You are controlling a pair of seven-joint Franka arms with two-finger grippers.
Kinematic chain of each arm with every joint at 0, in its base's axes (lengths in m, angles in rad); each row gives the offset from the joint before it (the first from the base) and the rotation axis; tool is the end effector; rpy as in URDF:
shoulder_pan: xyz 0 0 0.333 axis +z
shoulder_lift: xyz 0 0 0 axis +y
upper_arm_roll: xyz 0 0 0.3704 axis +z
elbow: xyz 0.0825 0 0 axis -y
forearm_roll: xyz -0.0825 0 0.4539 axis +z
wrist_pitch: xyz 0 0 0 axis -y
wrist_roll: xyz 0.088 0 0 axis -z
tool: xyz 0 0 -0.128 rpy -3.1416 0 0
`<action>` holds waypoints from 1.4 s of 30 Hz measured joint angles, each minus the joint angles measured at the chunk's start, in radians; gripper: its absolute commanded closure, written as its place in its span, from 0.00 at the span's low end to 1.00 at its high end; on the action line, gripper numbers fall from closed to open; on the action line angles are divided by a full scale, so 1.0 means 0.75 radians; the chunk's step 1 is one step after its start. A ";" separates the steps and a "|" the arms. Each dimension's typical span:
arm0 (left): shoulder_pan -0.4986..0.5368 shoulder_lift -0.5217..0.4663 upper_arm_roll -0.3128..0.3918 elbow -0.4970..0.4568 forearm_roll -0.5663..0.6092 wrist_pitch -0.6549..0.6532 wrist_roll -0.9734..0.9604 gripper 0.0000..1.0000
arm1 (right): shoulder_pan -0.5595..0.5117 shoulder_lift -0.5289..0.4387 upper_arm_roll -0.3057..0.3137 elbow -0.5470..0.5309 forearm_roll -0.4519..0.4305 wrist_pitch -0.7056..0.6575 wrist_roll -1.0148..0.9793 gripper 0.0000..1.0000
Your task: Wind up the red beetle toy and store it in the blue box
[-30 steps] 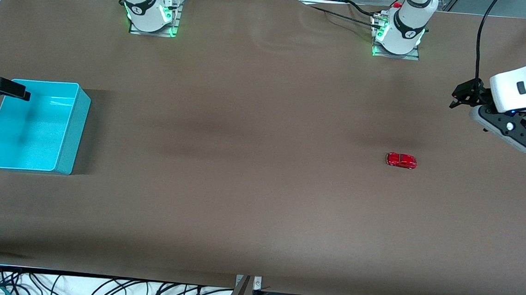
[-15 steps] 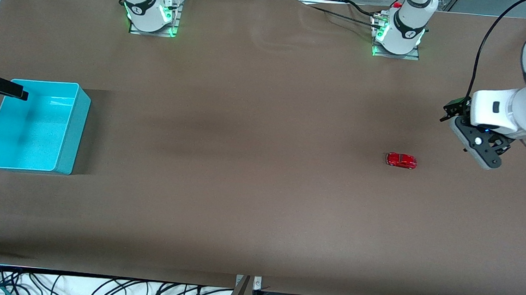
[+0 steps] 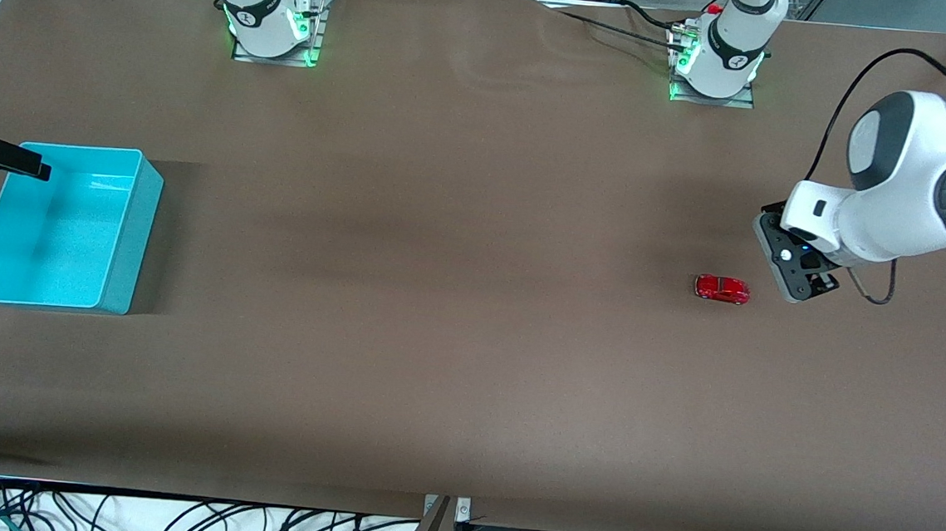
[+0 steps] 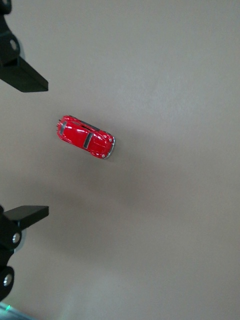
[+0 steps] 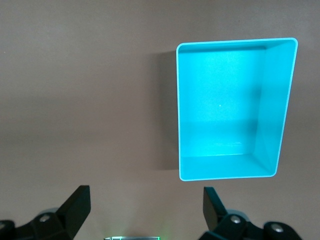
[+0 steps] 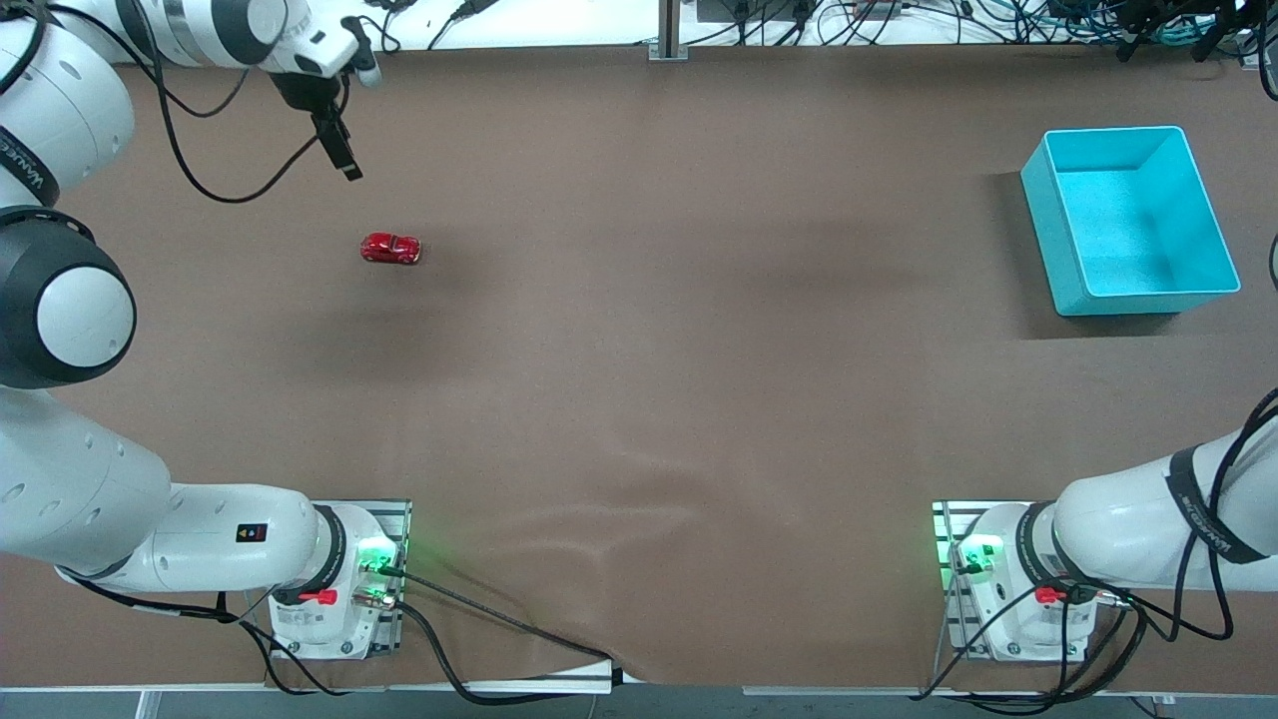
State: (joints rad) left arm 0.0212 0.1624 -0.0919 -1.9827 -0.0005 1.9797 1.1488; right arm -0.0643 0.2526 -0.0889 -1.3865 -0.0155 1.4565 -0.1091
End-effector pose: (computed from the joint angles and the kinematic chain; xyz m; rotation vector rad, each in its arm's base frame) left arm 0.6314 -0.0435 0.3676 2.4900 -1.7390 -0.2032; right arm 0.6867 -0.1006 0.5812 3.1137 -0.0680 -0.2889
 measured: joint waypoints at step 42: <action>0.036 0.284 0.001 -0.359 0.259 0.832 0.360 0.00 | -0.008 0.001 -0.004 0.000 0.009 -0.004 0.000 0.00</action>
State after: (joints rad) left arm 0.0484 0.3756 -0.0910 -2.2521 0.1937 2.6037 1.4190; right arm -0.0705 0.2530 -0.0922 -1.3868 -0.0087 1.4536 -0.1091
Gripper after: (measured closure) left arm 0.000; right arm 0.000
